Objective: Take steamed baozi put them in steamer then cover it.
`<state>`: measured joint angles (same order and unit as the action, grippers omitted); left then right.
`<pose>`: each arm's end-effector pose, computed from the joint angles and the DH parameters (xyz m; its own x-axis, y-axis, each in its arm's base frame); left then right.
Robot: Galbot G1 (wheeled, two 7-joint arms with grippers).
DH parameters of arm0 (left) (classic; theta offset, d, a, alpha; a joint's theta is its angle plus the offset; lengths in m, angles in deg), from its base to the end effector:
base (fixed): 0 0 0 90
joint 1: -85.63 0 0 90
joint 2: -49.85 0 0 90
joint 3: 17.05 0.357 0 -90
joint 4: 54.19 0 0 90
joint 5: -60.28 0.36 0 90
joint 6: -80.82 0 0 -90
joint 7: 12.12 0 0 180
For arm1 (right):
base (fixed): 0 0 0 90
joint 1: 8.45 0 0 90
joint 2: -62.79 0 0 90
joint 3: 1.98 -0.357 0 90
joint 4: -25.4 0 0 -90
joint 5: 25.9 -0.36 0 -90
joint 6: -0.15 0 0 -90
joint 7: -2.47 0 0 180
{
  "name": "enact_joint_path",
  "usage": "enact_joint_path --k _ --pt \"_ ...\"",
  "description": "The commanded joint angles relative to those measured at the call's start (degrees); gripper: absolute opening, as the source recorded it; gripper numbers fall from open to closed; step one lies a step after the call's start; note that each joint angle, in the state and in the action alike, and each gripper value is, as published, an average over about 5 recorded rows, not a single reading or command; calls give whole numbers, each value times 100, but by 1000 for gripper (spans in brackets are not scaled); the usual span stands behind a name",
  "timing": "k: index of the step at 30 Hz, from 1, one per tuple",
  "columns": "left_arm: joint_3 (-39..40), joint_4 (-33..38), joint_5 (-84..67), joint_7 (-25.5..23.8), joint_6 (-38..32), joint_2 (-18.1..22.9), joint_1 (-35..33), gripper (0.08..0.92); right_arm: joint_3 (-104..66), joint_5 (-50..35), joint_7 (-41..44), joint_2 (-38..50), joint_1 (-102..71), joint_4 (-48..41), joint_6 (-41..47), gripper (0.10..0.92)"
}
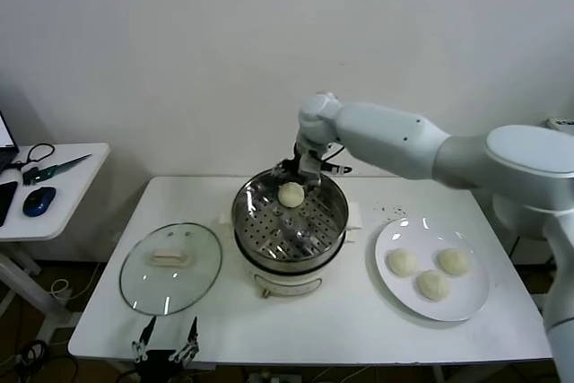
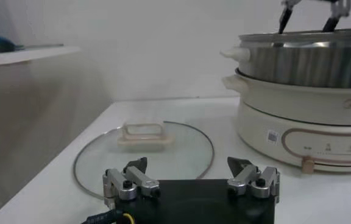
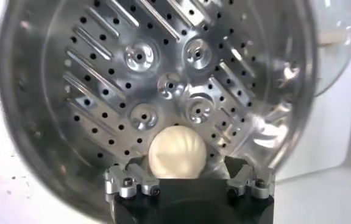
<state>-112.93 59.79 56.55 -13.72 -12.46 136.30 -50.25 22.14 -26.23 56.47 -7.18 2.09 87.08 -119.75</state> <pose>0.0783 0.0467 -0.3798 -0.9487 -0.0384 0.3137 -0.0247 0.9986 0.0474 0.6086 0.0910 -0.0185 -0.2303 -0.2027 0.9518 -0.2732 -0.9253 -0.2632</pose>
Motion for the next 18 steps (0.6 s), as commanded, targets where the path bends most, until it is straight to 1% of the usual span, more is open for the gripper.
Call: enact_joint_path --k 1,5,8,13,18 --pt "2 29 36 8 -22 6 -17 823 2147 -3132 665 1715 2016 1154 1946 823" --pt "-1 35 28 16 -48 -6 -7 823 2601 -3374 438 2663 2118 1585 3304 823" --pt "-1 45 9 16 -52 -8 21 823 2664 -3401 242 3243 1862 1949 3994 823" --pt "0 42 -7 14 -50 -8 56 823 2370 -3319 -100 3713 1042 2417 4597 823" --pt "-35 37 -21 18 -54 2 70 823 1781 -2915 -269 3777 121 2435 4796 823"
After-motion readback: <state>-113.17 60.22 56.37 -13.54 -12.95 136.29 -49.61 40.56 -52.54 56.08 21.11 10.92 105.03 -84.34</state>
